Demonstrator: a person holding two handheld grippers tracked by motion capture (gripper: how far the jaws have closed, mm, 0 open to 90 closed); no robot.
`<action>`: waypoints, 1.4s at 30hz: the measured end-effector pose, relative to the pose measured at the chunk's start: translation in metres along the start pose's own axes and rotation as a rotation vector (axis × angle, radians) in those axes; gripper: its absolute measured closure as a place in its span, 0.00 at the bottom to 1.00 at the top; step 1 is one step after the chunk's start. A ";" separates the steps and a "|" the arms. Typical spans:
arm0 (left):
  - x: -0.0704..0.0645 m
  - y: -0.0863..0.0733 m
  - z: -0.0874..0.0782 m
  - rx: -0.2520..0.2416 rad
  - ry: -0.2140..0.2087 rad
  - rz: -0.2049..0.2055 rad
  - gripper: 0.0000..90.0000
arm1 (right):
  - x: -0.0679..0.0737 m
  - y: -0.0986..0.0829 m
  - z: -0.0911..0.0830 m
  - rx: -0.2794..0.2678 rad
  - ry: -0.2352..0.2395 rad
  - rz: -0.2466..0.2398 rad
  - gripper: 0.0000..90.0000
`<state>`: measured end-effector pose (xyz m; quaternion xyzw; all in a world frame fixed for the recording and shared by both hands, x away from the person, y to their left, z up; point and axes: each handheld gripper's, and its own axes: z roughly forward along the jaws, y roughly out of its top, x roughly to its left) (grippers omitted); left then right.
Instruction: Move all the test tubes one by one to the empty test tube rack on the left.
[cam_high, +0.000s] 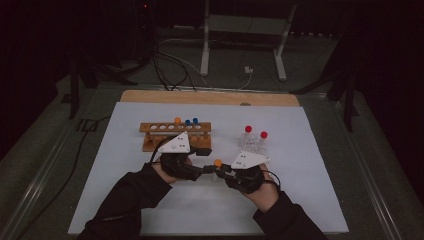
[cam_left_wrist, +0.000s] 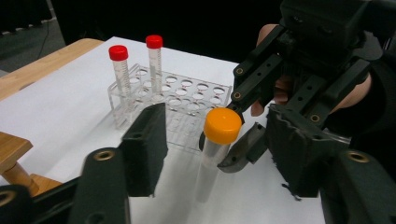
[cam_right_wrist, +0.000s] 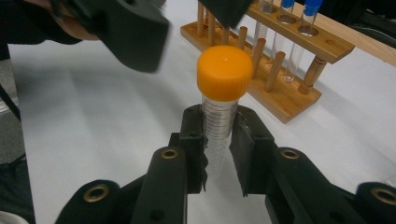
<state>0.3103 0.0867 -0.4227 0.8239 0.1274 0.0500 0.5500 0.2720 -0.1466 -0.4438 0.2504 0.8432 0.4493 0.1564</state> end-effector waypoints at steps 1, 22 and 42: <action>0.000 0.000 0.001 0.002 -0.005 0.002 0.49 | 0.000 0.000 0.000 0.000 0.001 -0.002 0.83; -0.001 -0.001 0.018 0.020 -0.016 0.076 0.79 | -0.001 0.000 0.000 -0.002 0.005 0.012 0.83; 0.011 0.006 -0.017 0.012 0.061 0.052 0.80 | -0.008 -0.002 -0.009 -0.045 -0.025 0.053 0.39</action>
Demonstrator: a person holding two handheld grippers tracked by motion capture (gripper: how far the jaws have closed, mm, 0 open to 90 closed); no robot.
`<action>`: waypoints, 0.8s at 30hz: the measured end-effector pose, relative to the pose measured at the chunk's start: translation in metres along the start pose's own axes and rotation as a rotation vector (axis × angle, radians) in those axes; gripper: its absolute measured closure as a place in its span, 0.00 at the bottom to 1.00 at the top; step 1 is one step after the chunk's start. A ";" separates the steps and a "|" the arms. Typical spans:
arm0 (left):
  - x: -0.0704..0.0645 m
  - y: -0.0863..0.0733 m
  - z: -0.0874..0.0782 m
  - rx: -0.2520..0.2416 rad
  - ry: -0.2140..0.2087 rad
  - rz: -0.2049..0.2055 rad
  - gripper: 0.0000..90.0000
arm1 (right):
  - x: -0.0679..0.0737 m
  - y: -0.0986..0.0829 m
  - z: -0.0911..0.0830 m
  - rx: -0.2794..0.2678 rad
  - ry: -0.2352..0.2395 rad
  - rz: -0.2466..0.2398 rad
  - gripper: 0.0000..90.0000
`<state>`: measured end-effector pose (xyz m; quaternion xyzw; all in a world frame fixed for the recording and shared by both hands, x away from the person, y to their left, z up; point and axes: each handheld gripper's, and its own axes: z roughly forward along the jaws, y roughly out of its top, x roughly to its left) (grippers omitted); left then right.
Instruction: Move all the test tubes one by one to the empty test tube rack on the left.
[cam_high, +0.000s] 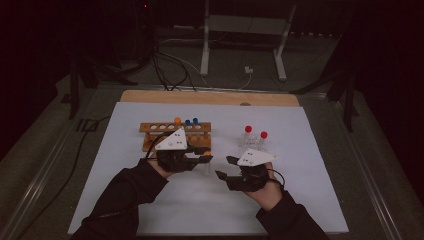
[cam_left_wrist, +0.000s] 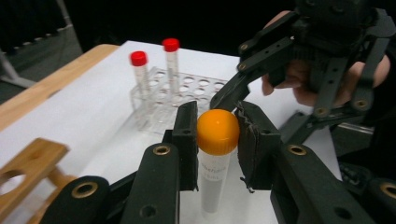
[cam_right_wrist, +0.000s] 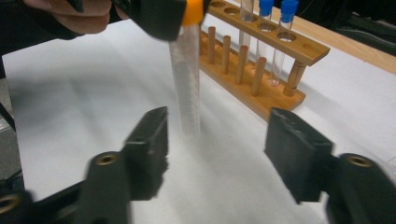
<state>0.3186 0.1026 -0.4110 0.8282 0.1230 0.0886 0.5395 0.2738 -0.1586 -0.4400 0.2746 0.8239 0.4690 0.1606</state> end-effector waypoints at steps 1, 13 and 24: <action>0.002 0.000 -0.003 -0.001 0.011 -0.002 0.80 | 0.000 0.000 -0.001 -0.005 -0.004 0.003 0.36; 0.024 0.001 -0.032 -0.011 0.134 -0.044 0.80 | -0.002 0.001 -0.003 -0.014 0.002 0.014 0.11; 0.047 0.005 -0.064 -0.027 0.261 -0.080 0.80 | -0.008 0.000 -0.009 -0.044 0.060 0.041 0.00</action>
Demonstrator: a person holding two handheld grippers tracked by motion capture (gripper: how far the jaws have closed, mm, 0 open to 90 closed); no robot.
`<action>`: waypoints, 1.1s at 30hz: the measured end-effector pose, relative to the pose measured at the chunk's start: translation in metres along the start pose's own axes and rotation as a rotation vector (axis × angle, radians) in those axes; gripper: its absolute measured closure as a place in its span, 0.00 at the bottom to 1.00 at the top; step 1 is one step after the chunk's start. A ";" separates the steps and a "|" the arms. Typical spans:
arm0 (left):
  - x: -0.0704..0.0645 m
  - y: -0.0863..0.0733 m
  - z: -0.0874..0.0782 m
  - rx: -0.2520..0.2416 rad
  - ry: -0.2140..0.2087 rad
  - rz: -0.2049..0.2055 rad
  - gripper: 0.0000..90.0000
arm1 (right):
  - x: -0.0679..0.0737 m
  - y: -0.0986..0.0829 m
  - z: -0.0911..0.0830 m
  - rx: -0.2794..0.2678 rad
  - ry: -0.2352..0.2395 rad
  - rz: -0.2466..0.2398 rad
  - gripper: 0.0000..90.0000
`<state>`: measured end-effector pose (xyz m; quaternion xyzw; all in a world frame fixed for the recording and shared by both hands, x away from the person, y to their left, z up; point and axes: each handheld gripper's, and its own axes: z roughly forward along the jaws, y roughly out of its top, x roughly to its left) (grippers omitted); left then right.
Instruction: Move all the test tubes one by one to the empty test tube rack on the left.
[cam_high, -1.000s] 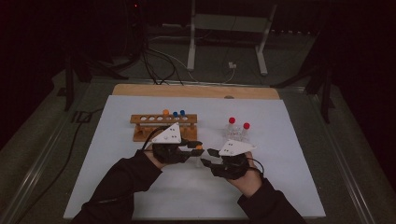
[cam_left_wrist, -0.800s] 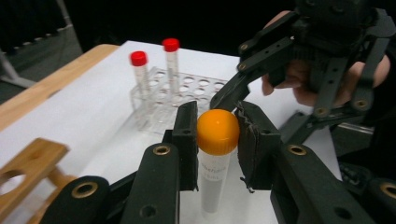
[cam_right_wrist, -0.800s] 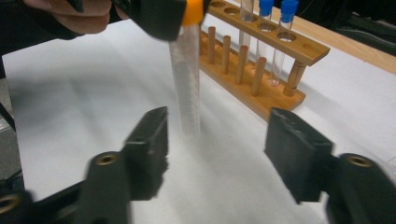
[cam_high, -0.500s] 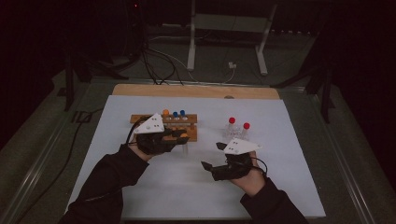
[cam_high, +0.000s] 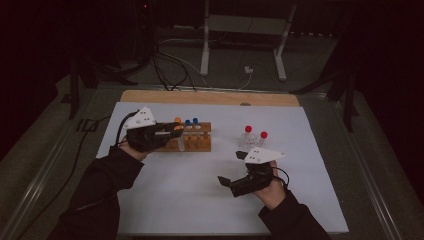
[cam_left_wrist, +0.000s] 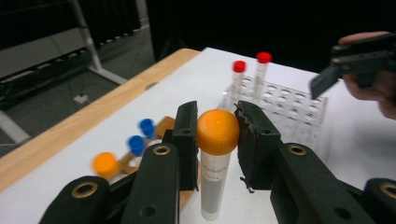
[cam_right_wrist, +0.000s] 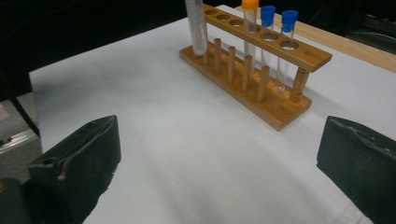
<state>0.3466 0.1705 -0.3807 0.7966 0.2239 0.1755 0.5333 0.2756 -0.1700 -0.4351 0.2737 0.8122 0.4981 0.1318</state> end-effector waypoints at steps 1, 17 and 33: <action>0.003 0.000 -0.001 0.001 0.012 -0.001 0.80 | 0.000 0.000 0.000 -0.001 -0.003 0.001 0.00; 0.047 0.005 0.009 -0.004 0.174 -0.049 0.80 | 0.000 -0.001 -0.002 -0.014 -0.001 -0.017 0.00; 0.066 -0.023 0.036 0.037 0.232 -0.111 0.80 | -0.003 -0.002 -0.005 -0.015 0.000 -0.015 0.00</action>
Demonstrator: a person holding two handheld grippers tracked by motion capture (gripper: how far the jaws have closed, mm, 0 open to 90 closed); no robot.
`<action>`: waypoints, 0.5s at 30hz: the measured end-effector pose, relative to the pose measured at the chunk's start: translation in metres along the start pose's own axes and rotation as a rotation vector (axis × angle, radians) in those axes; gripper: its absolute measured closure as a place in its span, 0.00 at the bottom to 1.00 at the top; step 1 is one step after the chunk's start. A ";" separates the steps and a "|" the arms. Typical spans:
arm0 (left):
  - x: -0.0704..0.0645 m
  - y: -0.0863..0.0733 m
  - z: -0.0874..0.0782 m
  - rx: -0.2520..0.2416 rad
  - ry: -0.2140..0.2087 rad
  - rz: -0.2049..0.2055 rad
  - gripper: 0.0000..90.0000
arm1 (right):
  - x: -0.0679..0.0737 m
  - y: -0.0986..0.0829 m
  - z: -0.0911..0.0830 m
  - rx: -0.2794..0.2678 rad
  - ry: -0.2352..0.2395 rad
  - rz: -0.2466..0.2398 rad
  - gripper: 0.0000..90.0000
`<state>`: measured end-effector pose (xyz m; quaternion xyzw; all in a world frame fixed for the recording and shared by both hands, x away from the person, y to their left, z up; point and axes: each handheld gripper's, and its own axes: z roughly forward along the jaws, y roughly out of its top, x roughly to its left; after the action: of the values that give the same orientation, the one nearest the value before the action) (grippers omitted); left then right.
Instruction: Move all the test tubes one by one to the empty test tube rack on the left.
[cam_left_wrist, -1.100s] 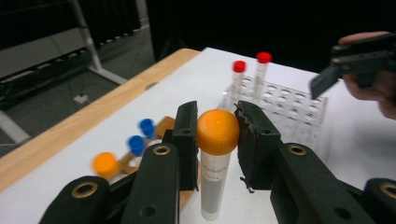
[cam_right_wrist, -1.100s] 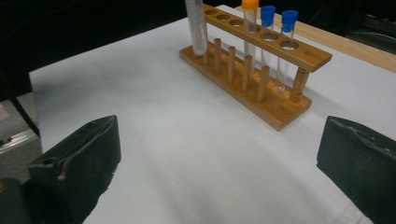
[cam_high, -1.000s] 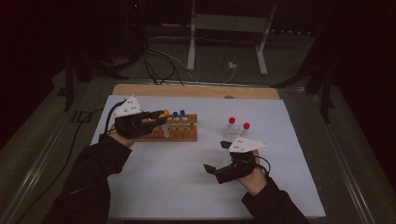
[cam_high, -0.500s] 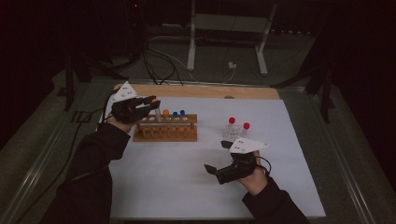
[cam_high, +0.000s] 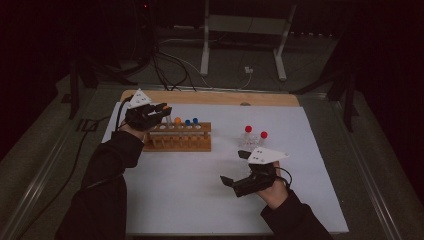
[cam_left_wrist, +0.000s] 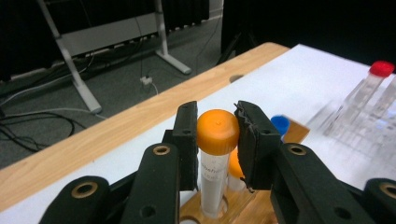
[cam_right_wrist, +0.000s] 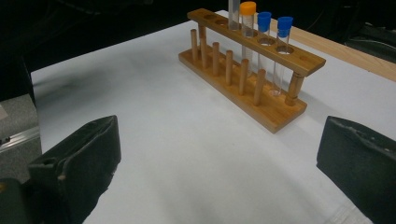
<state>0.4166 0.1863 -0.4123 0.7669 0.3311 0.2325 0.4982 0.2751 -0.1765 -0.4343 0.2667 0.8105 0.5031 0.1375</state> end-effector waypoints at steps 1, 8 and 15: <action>0.000 -0.002 0.002 0.006 0.000 -0.002 0.80 | 0.000 0.000 0.000 0.000 0.001 0.000 0.00; -0.002 -0.018 0.012 0.029 -0.011 -0.017 0.80 | -0.001 0.000 -0.001 -0.001 -0.001 0.003 0.00; -0.002 -0.028 0.017 0.051 -0.015 -0.033 0.80 | -0.001 0.000 -0.001 0.002 -0.001 0.002 0.00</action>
<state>0.4194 0.1829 -0.4449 0.7755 0.3459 0.2102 0.4845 0.2753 -0.1776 -0.4345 0.2676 0.8106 0.5025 0.1370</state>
